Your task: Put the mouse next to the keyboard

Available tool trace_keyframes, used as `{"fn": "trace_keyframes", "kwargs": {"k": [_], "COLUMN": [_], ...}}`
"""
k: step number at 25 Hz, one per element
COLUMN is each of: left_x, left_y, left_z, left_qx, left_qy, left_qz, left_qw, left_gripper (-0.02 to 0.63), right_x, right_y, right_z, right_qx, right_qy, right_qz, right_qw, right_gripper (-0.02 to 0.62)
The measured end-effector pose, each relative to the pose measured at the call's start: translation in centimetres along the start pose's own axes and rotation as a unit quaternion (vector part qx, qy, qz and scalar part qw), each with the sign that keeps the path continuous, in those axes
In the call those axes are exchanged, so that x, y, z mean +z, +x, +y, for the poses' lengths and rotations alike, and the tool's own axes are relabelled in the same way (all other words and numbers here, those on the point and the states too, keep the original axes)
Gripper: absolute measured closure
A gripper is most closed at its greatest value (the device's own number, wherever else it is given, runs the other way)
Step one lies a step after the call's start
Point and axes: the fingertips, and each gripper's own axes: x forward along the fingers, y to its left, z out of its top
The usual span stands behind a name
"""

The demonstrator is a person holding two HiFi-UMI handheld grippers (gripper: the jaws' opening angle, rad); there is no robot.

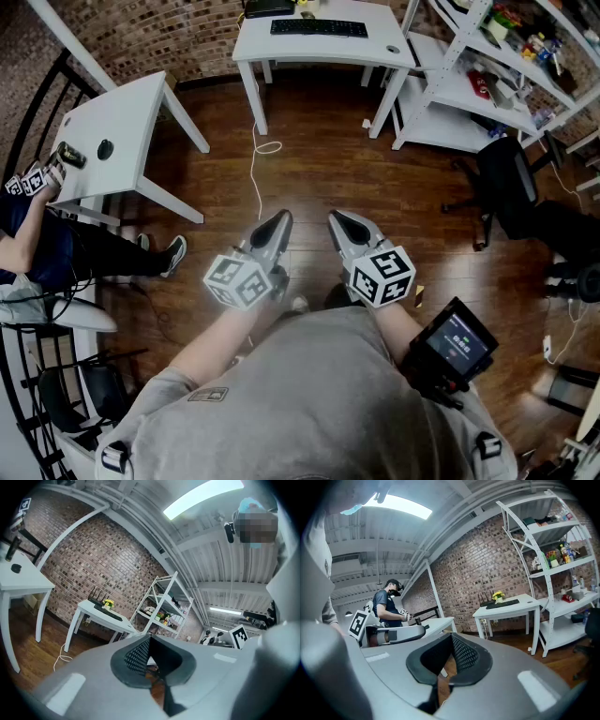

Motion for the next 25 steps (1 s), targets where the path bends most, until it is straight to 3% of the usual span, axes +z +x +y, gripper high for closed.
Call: {"fn": "trace_keyframes", "kwargs": {"k": [5,15,25], "left_x": [1.0,2.6,5.0], "left_y": [1.1,13.6,27.1], "left_z": [0.8,5.4,8.3], "left_qx": [0.007,0.021,0.041], "left_qy": [0.002,0.014,0.019], "left_qz": [-0.001,0.014,0.006], "left_qw": [1.0000,0.9996,0.9990], "left_gripper": [0.606,0.606,0.606], "right_x": [0.9,5.0,10.5], "right_y": [1.2,8.5,14.4], "right_z": [-1.0,-11.7,-22.9], "right_qx": [-0.001,0.006,0.026], "right_qy": [-0.001,0.022,0.009], "right_qz": [0.003,-0.005,0.002], "right_qw": [1.000,1.000,1.000], "right_gripper": [0.586,0.586,0.586]}}
